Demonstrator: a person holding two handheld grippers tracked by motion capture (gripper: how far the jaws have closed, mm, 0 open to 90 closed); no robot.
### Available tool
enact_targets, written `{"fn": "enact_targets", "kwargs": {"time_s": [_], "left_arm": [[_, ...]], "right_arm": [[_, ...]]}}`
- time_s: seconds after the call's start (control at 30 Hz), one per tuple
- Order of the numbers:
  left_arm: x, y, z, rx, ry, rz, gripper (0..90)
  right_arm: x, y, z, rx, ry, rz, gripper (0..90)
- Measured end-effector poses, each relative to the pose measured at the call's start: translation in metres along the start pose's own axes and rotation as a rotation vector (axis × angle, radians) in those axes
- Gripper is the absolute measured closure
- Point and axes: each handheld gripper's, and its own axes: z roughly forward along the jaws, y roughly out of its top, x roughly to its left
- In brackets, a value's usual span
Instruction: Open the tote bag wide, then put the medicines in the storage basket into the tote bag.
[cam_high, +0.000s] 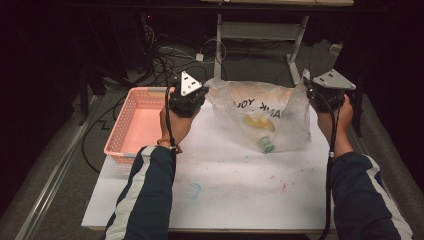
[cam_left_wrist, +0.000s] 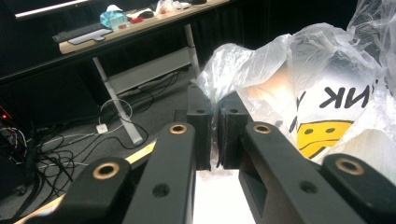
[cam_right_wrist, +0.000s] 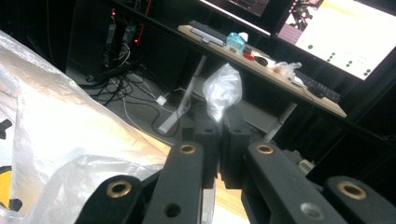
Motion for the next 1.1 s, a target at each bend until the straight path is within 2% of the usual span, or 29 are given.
{"fn": "enact_targets", "kwargs": {"time_s": [0.4, 0.83, 1.1], "left_arm": [[-0.006, 0.009, 0.017, 0.002, -0.001, 0.012, 83.6], [-0.002, 0.012, 0.02, -0.01, 0.011, -0.002, 83.5], [0.0, 0.013, 0.027, 0.012, 0.018, 0.004, 83.4]], "right_arm": [[-0.007, -0.001, 0.006, 0.018, -0.008, 0.024, 88.6], [-0.005, 0.005, 0.014, 0.035, -0.016, 0.01, 88.6], [-0.009, 0.005, 0.017, 0.041, -0.02, 0.037, 88.6]]}}
